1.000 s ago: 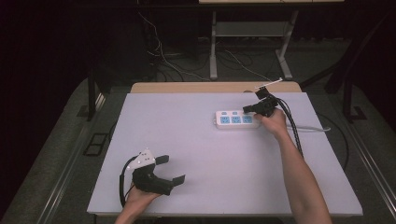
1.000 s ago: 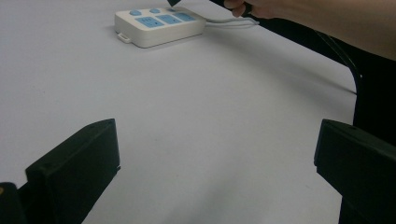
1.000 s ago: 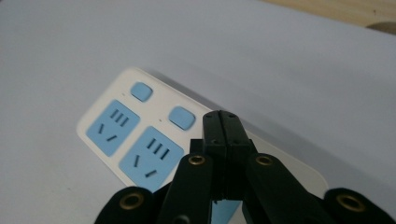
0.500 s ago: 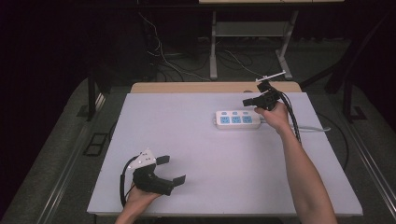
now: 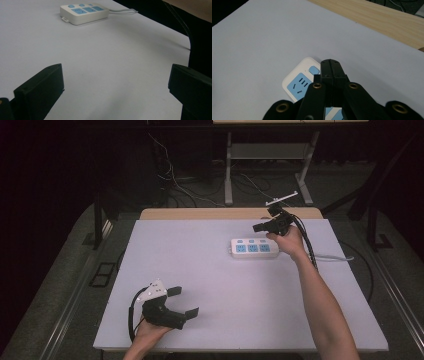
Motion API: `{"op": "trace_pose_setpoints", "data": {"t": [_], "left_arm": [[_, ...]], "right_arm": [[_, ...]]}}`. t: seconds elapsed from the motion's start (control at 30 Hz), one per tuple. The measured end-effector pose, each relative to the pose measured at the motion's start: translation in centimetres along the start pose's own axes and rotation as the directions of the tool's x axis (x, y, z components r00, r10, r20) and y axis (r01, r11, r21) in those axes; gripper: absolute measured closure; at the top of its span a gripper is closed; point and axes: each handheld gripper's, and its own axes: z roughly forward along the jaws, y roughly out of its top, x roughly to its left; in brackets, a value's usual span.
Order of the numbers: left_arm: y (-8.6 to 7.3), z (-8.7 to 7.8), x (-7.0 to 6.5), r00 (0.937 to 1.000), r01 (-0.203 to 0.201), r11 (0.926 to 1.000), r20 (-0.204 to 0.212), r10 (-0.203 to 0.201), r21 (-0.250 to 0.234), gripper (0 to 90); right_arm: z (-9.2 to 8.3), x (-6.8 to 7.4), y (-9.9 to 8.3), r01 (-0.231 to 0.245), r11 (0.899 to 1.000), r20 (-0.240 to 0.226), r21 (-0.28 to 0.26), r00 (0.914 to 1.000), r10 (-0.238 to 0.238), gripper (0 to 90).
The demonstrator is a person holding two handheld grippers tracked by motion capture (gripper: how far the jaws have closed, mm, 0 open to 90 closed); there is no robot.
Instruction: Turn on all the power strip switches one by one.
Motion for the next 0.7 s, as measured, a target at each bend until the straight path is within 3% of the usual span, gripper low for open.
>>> {"op": "trace_pose_setpoints", "data": {"t": [0.3,0.7], "left_arm": [[0.0,0.0,0.1,1.0,0.002,1.0,-0.003,-0.002,0.002,0.0],[0.0,-0.1,0.1,1.0,-0.004,1.0,-0.002,0.004,0.003,0.0]], "right_arm": [[1.4,-0.1,-0.3,-0.003,1.0,-0.008,0.022,1.0,0.003,90.0],[2.7,-0.5,-0.8,-0.042,0.998,-0.017,0.039,0.9989,0.043,90.0]]}}
